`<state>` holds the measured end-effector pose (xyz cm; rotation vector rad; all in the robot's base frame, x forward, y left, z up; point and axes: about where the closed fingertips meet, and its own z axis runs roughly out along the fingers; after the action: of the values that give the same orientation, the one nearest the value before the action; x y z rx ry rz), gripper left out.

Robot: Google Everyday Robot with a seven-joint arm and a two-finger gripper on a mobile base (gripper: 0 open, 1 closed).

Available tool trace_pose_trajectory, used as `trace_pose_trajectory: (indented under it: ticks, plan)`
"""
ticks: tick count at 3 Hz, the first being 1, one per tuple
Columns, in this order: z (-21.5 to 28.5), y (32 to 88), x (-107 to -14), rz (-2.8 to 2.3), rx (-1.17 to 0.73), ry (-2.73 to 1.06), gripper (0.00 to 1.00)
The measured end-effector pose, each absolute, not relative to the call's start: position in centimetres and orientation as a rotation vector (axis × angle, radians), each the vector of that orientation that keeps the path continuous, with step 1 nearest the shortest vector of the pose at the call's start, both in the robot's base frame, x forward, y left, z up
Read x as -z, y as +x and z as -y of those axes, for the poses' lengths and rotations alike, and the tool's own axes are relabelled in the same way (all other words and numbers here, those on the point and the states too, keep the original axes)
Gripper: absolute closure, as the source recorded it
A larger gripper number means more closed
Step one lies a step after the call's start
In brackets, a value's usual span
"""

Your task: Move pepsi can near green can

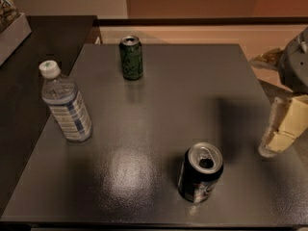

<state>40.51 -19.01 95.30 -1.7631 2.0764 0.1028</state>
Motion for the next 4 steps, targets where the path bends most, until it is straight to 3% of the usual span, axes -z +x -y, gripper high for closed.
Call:
trace_pose_trajectory:
  ticks: [4]
  plan:
    - [10.7,33.5,-90.8,-1.899,-0.534,-1.803,0.0]
